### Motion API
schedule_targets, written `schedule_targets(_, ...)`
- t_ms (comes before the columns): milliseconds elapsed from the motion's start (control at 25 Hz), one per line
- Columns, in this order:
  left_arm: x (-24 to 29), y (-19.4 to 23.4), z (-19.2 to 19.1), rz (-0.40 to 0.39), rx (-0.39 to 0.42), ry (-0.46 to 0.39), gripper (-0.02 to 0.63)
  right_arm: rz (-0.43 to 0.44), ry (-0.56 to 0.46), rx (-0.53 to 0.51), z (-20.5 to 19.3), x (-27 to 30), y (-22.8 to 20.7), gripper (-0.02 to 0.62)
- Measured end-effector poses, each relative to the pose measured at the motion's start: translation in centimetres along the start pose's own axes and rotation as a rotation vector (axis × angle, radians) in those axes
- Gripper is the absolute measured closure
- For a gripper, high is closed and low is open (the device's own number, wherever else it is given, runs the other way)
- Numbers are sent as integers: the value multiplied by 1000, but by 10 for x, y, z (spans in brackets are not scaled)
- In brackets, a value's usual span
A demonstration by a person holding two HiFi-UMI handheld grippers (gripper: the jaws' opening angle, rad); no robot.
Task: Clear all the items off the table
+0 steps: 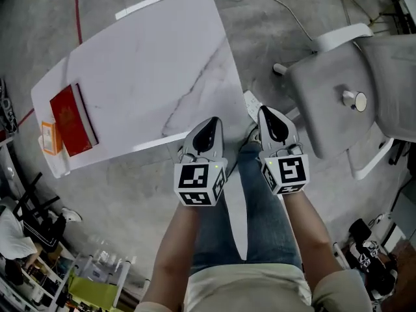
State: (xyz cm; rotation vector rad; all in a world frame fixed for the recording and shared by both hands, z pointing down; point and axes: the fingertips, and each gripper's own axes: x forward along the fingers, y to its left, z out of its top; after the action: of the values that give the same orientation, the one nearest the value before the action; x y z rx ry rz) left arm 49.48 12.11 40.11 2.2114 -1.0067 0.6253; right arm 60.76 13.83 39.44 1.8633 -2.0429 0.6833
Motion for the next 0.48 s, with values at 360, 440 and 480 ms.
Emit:
schedule_targets(360, -56, 87, 3, 112, -95, -54, 597, 115, 27, -67, 17, 29, 92, 595)
schedule_targets(440, -67, 103, 3, 131, -117, -65, 597, 139, 35, -82, 20, 34, 112, 595)
schedule_targets(480, -71, 110, 3, 140, -127, -70, 597, 153, 38, -92, 21, 37, 121, 595)
